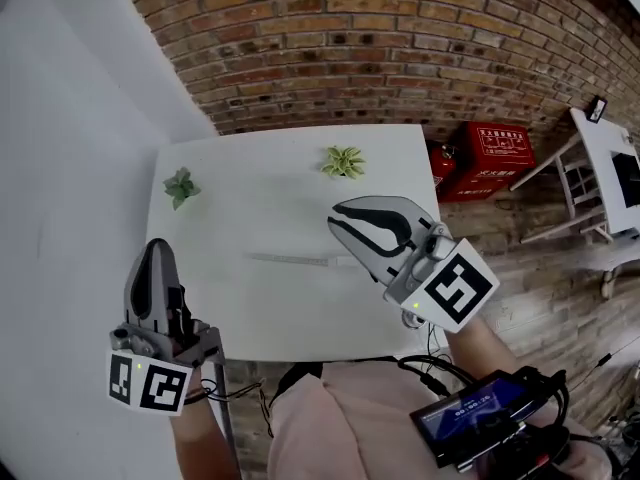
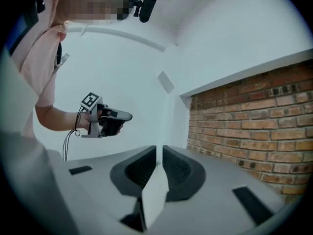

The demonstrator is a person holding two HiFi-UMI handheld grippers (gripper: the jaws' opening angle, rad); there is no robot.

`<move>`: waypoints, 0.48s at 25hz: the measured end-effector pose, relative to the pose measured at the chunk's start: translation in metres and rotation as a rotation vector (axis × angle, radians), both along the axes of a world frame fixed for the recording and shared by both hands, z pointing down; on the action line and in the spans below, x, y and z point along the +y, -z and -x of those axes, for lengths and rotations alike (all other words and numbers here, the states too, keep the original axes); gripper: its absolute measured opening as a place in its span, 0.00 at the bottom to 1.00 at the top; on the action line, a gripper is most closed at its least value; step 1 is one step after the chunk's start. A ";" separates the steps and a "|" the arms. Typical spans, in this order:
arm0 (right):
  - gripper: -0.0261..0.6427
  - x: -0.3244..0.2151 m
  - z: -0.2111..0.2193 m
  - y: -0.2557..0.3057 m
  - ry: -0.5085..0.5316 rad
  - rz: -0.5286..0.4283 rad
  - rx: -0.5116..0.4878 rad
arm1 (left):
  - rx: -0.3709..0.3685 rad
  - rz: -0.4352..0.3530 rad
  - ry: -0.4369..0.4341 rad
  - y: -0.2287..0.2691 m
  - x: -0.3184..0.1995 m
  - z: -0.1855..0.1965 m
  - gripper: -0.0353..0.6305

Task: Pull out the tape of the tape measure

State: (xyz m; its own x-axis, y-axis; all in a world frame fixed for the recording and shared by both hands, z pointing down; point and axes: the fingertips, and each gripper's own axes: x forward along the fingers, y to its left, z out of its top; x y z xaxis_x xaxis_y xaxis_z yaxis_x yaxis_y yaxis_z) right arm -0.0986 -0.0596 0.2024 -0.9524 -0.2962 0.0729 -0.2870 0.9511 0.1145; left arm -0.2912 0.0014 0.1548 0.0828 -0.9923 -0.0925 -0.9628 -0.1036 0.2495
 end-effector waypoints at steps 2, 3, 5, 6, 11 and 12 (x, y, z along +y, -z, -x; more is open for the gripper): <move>0.09 -0.001 0.000 0.011 -0.043 0.011 -0.030 | -0.108 -0.020 0.054 0.012 0.000 -0.005 0.06; 0.06 -0.002 0.000 0.015 -0.067 0.013 -0.043 | -0.151 -0.022 0.074 0.015 -0.001 -0.009 0.06; 0.05 -0.002 0.000 0.019 -0.106 0.010 -0.061 | -0.197 -0.021 0.103 0.017 -0.001 -0.017 0.06; 0.05 0.000 0.000 0.019 -0.122 0.007 -0.067 | -0.207 -0.021 0.115 0.016 -0.002 -0.020 0.06; 0.05 0.010 -0.003 0.018 -0.177 0.002 -0.081 | -0.251 -0.011 0.165 0.009 0.000 -0.027 0.06; 0.05 0.011 -0.005 0.017 -0.187 0.002 -0.078 | -0.255 -0.011 0.172 0.008 0.001 -0.029 0.06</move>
State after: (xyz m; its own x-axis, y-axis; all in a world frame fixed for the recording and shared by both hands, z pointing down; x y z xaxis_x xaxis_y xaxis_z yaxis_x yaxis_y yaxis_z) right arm -0.0939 -0.0491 0.1857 -0.8838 -0.4679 0.0015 -0.4662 0.8808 0.0829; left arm -0.2624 0.0027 0.1465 -0.0640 -0.9928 -0.1014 -0.9979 0.0646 -0.0029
